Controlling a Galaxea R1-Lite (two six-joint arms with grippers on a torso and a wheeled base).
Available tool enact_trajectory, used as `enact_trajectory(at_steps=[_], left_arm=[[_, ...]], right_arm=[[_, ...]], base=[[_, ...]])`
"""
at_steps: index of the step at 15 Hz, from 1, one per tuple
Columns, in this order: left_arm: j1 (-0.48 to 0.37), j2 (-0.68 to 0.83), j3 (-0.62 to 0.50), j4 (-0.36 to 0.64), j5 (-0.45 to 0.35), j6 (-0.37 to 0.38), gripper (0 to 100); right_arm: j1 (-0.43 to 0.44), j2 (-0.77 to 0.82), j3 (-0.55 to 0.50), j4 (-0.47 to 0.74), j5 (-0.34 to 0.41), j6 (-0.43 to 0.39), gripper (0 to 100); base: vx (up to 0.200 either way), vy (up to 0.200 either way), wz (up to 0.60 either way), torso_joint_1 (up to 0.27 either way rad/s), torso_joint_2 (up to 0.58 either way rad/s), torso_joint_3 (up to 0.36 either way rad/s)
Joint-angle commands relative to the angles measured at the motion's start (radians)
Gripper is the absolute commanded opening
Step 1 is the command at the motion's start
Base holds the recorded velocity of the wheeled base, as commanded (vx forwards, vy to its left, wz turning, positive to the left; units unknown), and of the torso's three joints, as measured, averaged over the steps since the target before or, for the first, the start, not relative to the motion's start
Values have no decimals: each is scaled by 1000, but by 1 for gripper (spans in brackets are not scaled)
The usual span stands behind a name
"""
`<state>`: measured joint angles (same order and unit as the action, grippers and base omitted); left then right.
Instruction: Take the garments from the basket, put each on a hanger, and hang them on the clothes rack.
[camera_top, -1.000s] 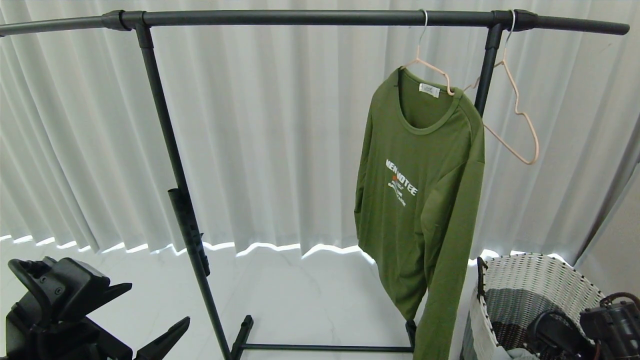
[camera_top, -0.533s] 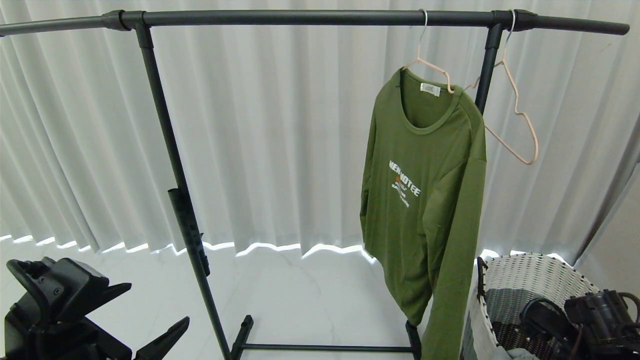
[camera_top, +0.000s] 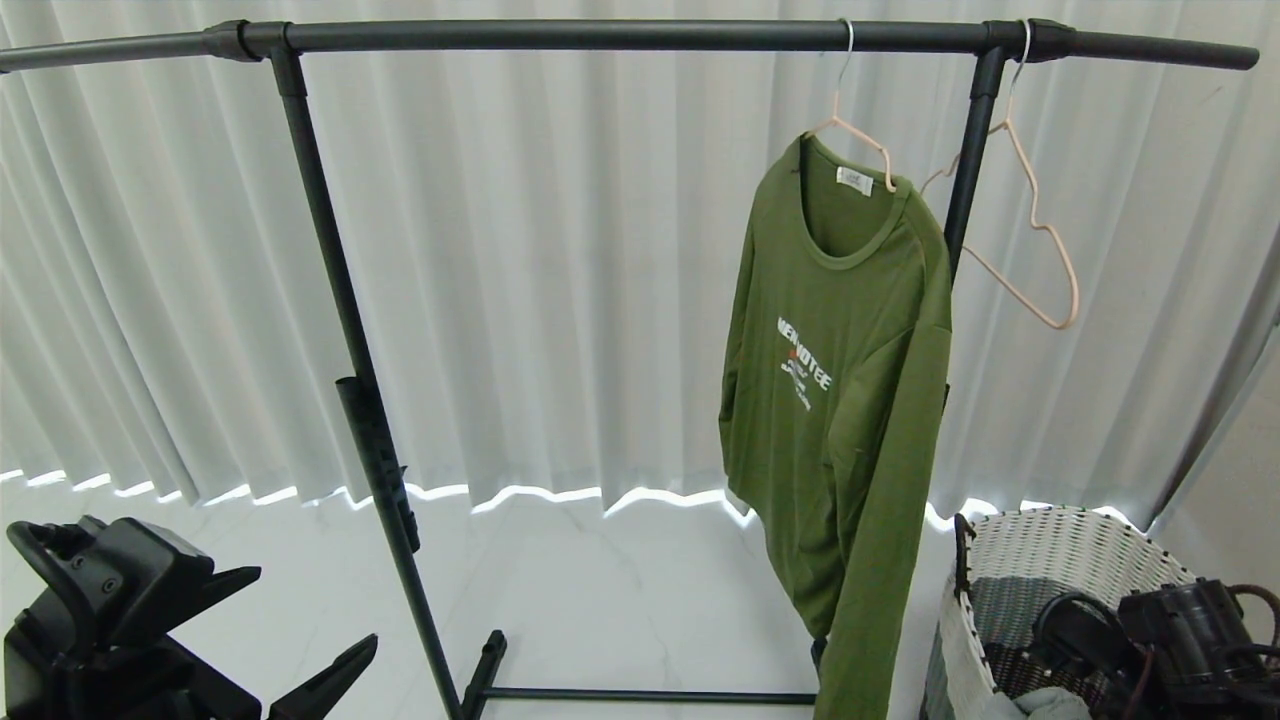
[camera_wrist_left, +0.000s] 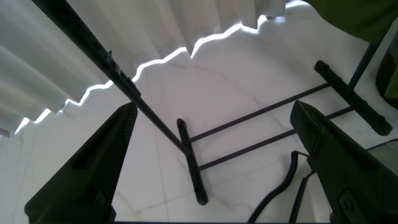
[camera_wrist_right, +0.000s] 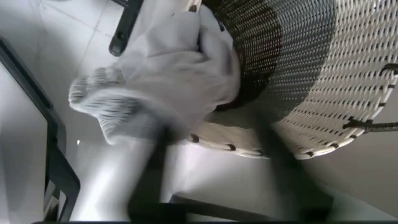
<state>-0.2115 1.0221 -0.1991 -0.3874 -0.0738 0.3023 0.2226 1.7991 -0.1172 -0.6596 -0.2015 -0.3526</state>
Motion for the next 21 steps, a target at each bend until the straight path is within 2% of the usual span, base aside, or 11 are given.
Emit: enact_trajectory(at_steps=[1, 3, 5, 6, 9, 10, 12, 19, 21], left_arm=[[0, -4, 3, -1, 0, 0, 100], [0, -4, 3, -1, 0, 0, 100], [0, -2, 3, -1, 0, 0, 100], [0, -4, 3, -1, -1, 0, 100], [0, 1, 3, -1, 0, 1, 100], [0, 1, 3, -1, 2, 1, 100], [0, 1, 4, -1, 3, 1, 100], [-2, -10, 6, -1, -3, 0, 100], [-26, -16, 7, -1, -4, -2, 100]], right_arm=[[3, -11, 5, 0, -12, 0, 0], [17, -57, 7, 0, -108, -2, 0], [35, -138, -38, 37, -122, -6, 0], [40, -185, -88, 104, -127, -8, 0], [70, -342, -325, 485, -124, -5, 0], [107, -397, -421, 633, -122, 0, 0], [158, -452, -522, 770, -122, 7, 0], [279, -501, -726, 939, -124, 7, 0], [311, -500, -776, 960, -124, 10, 0]], base=[[0, 0, 0, 0, 0, 0], [0, 0, 0, 0, 0, 0], [0, 0, 0, 0, 0, 0], [0, 0, 0, 0, 0, 0], [0, 0, 0, 0, 0, 0], [0, 0, 0, 0, 0, 0], [-200, 0, 0, 5, 2, 0], [-200, 0, 0, 2, 4, 6], [0, 0, 0, 0, 0, 0]])
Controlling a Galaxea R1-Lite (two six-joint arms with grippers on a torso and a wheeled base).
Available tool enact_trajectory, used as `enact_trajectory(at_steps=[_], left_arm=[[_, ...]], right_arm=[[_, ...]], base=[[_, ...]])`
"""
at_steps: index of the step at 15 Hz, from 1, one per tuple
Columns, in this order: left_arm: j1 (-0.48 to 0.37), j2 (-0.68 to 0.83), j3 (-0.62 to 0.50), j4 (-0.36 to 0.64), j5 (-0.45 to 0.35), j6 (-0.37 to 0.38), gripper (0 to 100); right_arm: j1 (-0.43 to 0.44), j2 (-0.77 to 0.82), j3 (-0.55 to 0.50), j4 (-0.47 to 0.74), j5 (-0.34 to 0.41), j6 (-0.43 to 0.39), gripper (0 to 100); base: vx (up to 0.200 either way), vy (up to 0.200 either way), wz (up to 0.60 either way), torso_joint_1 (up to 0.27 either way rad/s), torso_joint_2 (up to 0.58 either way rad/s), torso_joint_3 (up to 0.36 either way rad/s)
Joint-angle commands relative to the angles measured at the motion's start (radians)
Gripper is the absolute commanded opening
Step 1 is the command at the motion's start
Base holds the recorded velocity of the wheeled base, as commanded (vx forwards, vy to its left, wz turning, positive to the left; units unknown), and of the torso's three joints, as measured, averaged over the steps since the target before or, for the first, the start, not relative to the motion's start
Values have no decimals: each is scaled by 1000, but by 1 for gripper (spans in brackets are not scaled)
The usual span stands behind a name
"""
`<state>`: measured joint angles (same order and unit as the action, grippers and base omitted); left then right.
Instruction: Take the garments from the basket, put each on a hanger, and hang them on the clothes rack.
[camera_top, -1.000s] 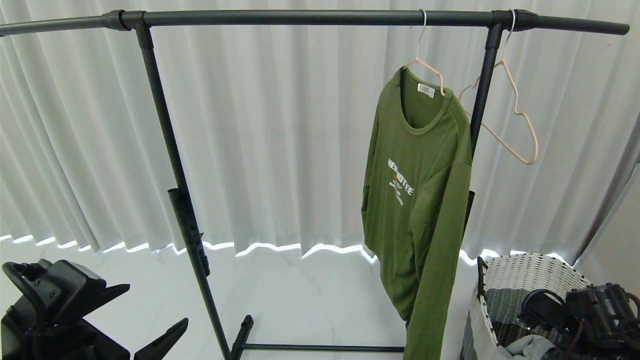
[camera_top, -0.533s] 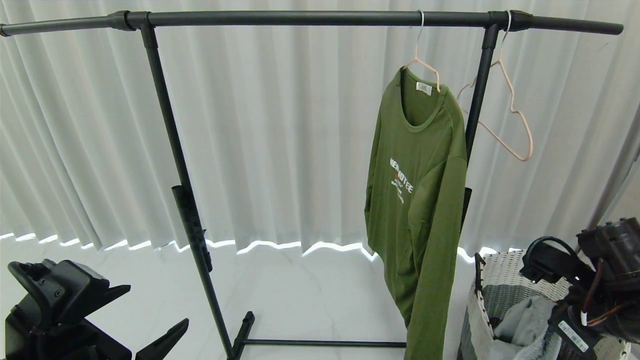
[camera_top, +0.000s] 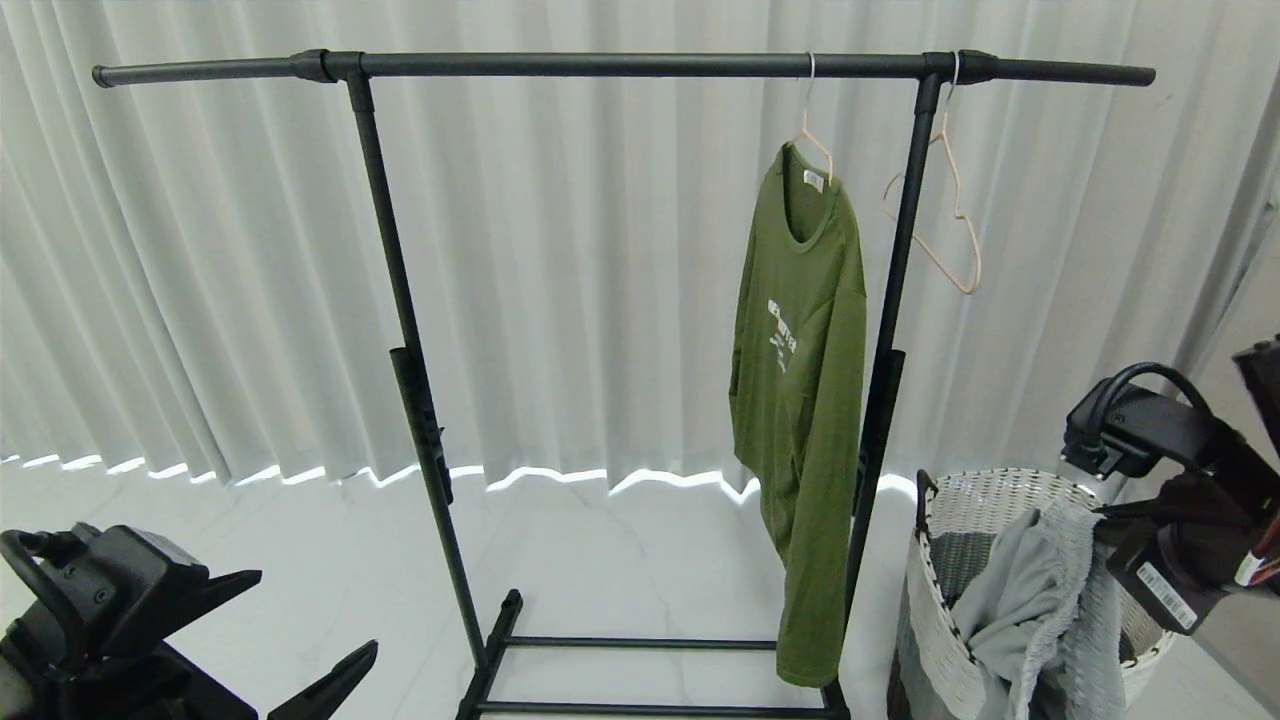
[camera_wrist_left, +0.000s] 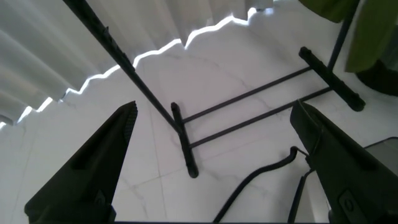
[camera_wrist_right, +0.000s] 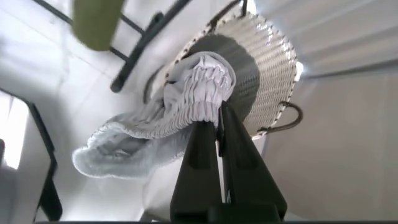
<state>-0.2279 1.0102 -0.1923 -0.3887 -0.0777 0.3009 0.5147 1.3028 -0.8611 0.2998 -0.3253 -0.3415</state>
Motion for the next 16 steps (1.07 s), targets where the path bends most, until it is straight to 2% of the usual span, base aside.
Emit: enact_trajectory(at_steps=[1, 2, 4, 5, 6, 7, 9, 11, 12, 15, 16], left_arm=[[-56, -4, -1, 1, -4, -6, 100], [-96, -5, -1, 1, -4, -9, 100], [-242, -13, -10, 1, -5, -22, 100], [-314, -7, -38, 1, -8, -71, 100], [-349, -1, -55, 1, -10, -101, 100], [-478, 67, -127, 1, -7, -218, 100], [-604, 176, -230, 1, -2, -315, 100], [-679, 286, -325, 1, 7, -388, 100], [-725, 383, -406, 1, 30, -448, 100], [-769, 602, -570, 1, 73, -620, 100], [-771, 639, -598, 1, 73, -649, 100]], right_arm=[[61, 1, -82, 21, 0, 19, 0], [96, 9, -113, 28, 0, 44, 0], [219, 26, -190, 33, -1, 151, 0], [262, 32, -223, 44, -1, 179, 0], [277, 33, -239, 50, -1, 187, 0], [311, 49, -296, 59, 0, 191, 0], [335, 70, -369, 58, 2, 193, 0], [354, 81, -411, 58, 3, 197, 0], [380, 81, -421, 55, 3, 211, 0], [447, 78, -440, 55, 2, 253, 0], [455, 76, -444, 55, 2, 254, 0]], base=[[0, 0, 0, 0, 0, 0], [0, 0, 0, 0, 0, 0], [0, 0, 0, 0, 0, 0], [0, 0, 0, 0, 0, 0], [0, 0, 0, 0, 0, 0], [0, 0, 0, 0, 0, 0], [0, 0, 0, 0, 0, 0], [0, 0, 0, 0, 0, 0], [0, 0, 0, 0, 0, 0], [0, 0, 0, 0, 0, 0], [0, 0, 0, 0, 0, 0]])
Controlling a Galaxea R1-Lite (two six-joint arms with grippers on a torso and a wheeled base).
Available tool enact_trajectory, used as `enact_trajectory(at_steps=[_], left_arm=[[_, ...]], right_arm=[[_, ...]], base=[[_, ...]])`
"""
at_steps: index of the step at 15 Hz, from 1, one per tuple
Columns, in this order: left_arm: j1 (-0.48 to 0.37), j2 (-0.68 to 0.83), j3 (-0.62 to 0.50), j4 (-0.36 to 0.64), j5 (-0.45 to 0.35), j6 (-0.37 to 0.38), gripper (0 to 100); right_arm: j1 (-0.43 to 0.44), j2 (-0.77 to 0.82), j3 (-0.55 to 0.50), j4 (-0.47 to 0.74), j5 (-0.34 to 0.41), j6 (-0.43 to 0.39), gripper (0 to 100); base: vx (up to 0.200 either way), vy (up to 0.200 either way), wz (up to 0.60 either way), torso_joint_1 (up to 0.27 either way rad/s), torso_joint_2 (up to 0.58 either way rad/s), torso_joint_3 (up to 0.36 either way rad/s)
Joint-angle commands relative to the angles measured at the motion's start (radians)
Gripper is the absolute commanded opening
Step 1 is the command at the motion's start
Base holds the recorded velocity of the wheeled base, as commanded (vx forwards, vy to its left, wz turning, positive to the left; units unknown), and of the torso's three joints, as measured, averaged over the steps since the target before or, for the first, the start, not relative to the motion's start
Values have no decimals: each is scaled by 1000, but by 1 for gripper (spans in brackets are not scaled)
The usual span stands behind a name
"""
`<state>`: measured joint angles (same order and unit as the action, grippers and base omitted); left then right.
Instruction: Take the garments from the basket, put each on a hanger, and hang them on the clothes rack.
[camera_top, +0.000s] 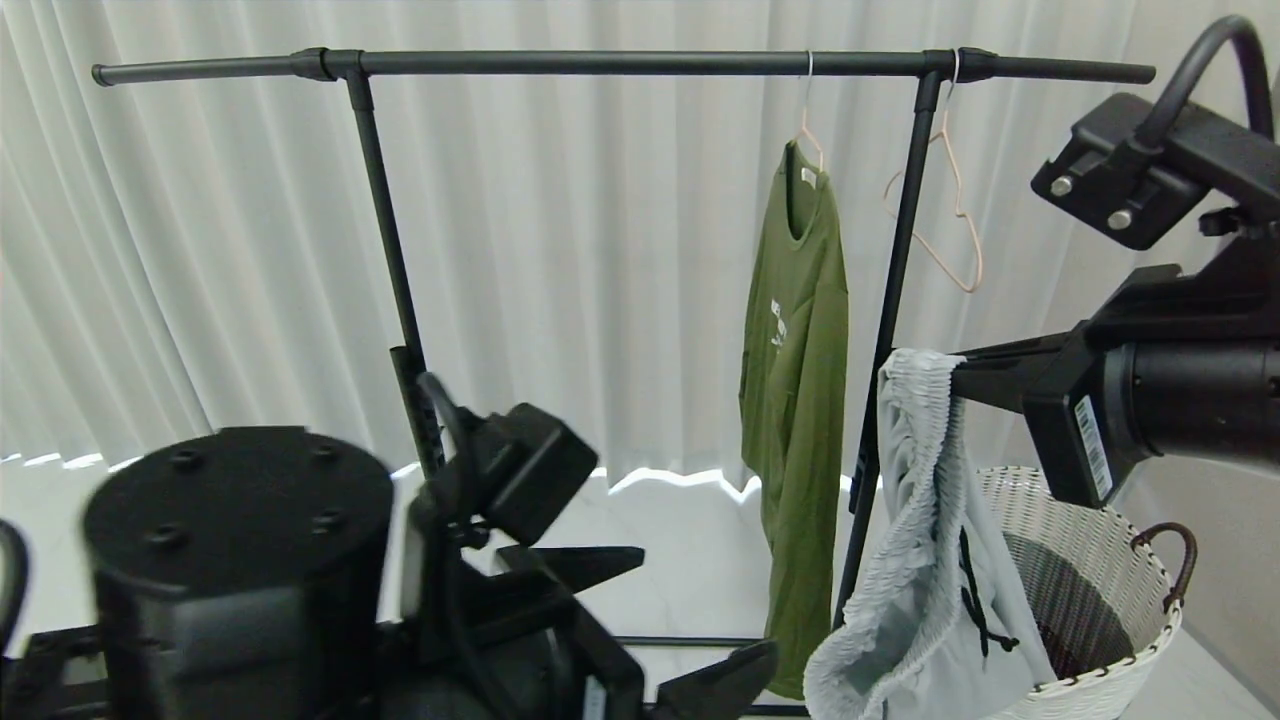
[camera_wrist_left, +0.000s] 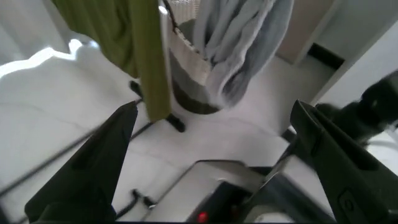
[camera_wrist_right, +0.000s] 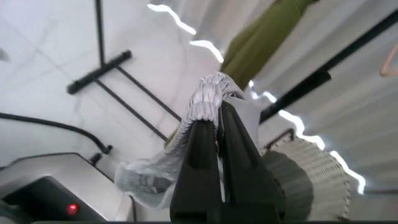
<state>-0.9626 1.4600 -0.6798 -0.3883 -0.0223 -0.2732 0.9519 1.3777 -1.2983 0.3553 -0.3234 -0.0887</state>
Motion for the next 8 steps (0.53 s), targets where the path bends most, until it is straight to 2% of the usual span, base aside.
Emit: enact_trajectory(at_steps=[1, 8], left_arm=[[-39, 269, -158, 0, 18, -120, 100], [-24, 471, -169, -1, 45, -126, 100]], right_arm=[[27, 1, -15, -3, 0, 1, 0], [25, -22, -27, -3, 0, 27, 0]], base=[[0, 0, 0, 0, 0, 0], [0, 0, 0, 0, 0, 0]])
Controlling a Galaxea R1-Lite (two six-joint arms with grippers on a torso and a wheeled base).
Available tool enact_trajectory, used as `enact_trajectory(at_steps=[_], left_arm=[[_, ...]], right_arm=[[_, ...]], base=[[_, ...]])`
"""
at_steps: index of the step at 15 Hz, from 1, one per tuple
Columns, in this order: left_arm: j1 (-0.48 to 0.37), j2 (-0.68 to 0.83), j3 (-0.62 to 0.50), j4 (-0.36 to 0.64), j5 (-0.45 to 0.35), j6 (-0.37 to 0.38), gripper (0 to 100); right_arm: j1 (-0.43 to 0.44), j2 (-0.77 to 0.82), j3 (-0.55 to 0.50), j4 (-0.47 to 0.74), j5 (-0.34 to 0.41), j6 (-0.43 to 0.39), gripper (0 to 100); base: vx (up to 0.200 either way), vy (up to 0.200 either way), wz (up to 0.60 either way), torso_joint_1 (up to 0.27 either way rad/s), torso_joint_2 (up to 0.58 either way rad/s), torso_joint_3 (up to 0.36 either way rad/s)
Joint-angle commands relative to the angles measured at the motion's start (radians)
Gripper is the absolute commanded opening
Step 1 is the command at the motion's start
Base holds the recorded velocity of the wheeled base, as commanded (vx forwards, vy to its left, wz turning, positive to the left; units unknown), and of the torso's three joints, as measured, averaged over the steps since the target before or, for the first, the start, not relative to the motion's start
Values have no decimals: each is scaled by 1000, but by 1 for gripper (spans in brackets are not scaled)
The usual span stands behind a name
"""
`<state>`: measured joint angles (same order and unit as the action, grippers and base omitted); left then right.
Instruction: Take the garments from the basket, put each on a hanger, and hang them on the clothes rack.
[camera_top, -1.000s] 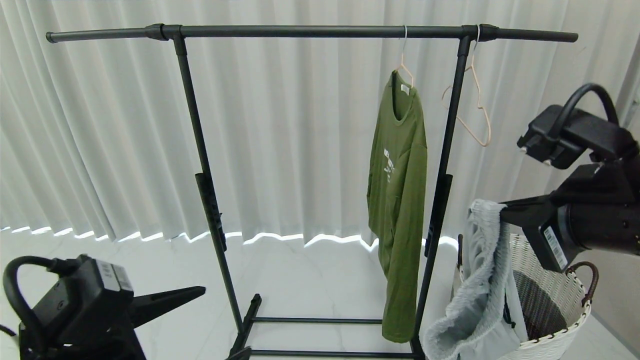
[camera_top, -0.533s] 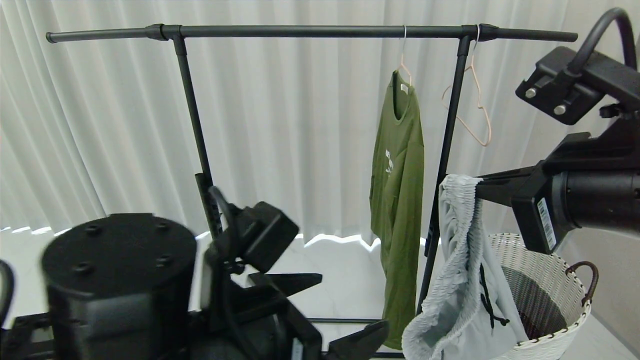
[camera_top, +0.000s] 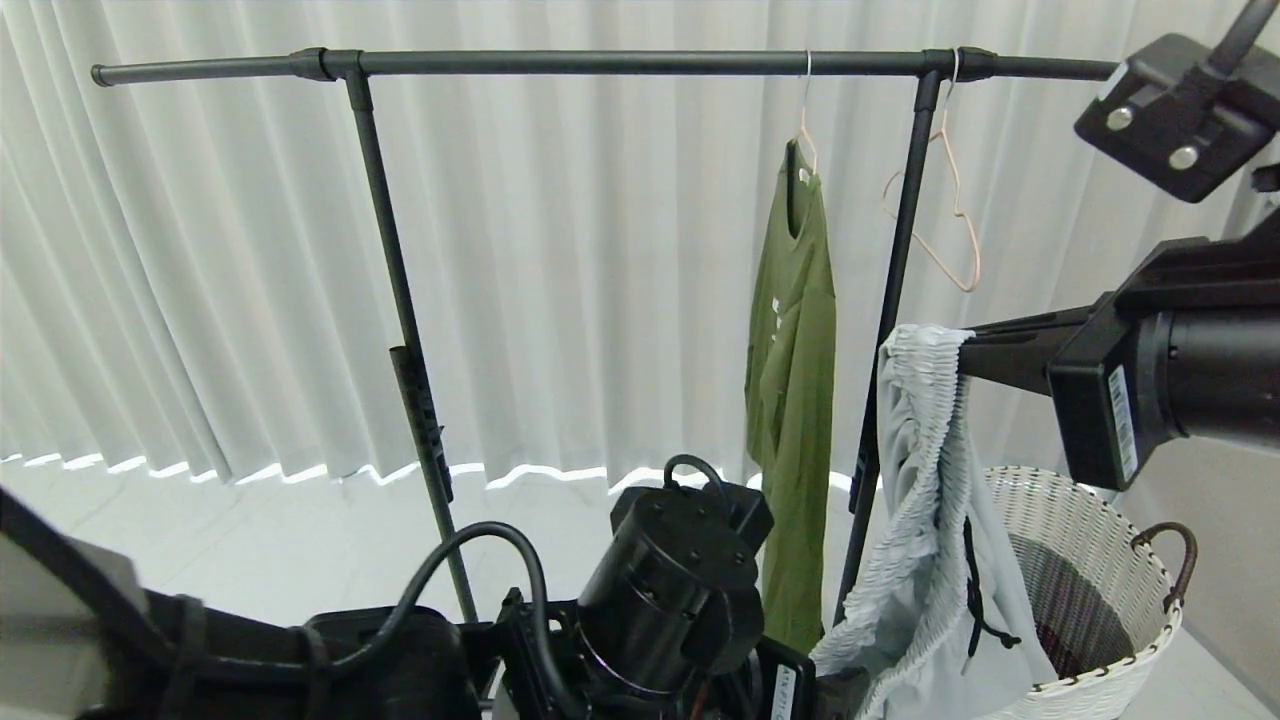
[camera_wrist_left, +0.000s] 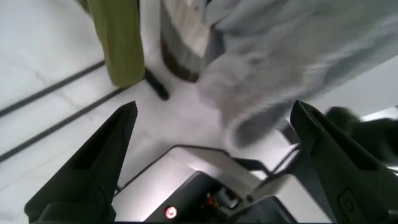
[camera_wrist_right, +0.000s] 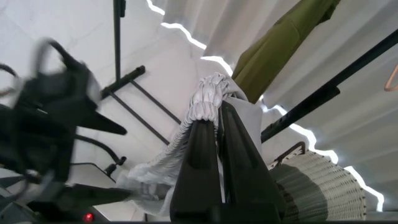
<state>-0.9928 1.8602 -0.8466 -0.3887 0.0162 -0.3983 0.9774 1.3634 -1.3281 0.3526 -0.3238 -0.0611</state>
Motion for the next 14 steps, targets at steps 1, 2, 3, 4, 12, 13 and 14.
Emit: enact_trajectory(at_steps=[1, 2, 3, 4, 12, 13, 14], left_arm=[[11, 85, 0, -1, 7, -2, 100], [16, 96, 8, 1, 7, -2, 100], [19, 103, 17, -1, 8, -2, 100], [20, 103, 20, -1, 8, -1, 100], [25, -133, 52, 1, 173, 9, 0], [48, -208, 43, 4, 169, 21, 0], [86, -292, 17, 27, 169, 72, 0]], right_arm=[[0, -14, 6, 0, 0, 0, 0], [0, -15, 6, 0, 0, 0, 0], [0, -17, 6, 0, 2, 0, 0], [0, -17, 6, 0, 0, 0, 0], [-2, -4, 52, -98, -3, 18, 0], [-2, 3, 59, -139, -1, 15, 0], [0, 20, 59, -188, 0, 15, 0]], base=[[0, 0, 0, 0, 0, 0], [0, 0, 0, 0, 0, 0], [0, 0, 0, 0, 0, 0], [0, 0, 0, 0, 0, 0], [0, 0, 0, 0, 0, 0], [0, 0, 0, 0, 0, 0], [0, 0, 0, 0, 0, 0]])
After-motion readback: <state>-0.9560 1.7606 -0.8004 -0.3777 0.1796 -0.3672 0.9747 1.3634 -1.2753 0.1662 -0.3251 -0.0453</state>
